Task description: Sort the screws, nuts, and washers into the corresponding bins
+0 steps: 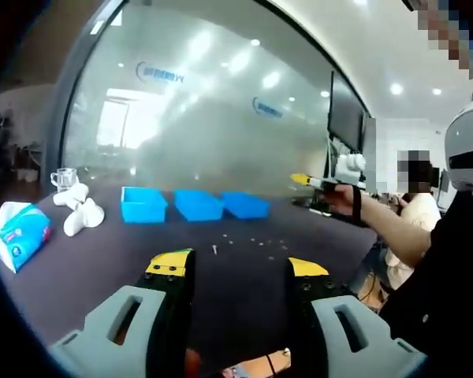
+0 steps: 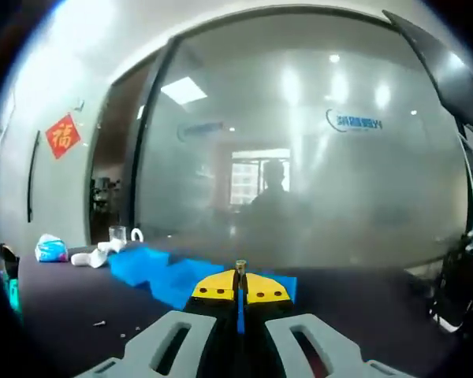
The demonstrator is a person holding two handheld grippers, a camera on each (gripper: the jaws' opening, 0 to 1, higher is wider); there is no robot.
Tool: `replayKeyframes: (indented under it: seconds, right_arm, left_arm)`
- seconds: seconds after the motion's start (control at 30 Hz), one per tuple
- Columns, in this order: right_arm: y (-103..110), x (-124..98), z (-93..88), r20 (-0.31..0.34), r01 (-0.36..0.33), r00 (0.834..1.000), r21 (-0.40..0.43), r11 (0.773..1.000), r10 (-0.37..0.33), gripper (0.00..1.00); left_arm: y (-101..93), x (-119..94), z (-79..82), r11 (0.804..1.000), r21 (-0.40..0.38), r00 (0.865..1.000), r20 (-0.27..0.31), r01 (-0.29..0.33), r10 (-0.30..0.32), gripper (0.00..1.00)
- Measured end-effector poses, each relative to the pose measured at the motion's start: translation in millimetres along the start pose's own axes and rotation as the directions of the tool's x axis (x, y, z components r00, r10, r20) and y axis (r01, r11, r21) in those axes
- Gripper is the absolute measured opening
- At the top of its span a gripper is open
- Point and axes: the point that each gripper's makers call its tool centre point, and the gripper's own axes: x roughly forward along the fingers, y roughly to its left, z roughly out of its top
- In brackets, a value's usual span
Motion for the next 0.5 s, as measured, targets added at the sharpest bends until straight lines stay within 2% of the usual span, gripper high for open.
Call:
replayKeyframes:
  seconds: [0.2,0.33,0.4,0.5]
  right_arm:
    - [0.0,50.4,-0.5,-0.033,-0.001,0.999,-0.029,1.0,0.0,0.0]
    - [1.0,72.3,-5.5,-0.067,0.002,0.998,-0.048,0.999,-0.006,0.0]
    - [-8.8,91.4,-7.5,-0.071,0.012,0.997,-0.067,0.998,-0.017,0.0]
    - [-10.1,105.7,-13.6,-0.099,0.02,0.995,-0.086,0.996,-0.029,0.0]
  left_arm:
    - [3.8,-3.6,0.8,1.0,-0.005,1.0,0.006,-0.016,0.016,0.44]
    - [6.9,-6.0,0.4,1.0,-0.009,1.0,0.007,-0.027,0.027,0.44]
    - [8.6,-7.1,0.5,0.999,-0.009,0.999,0.008,-0.033,0.033,0.44]
    - [10.9,-8.5,1.1,0.999,-0.012,0.999,0.01,-0.041,0.041,0.44]
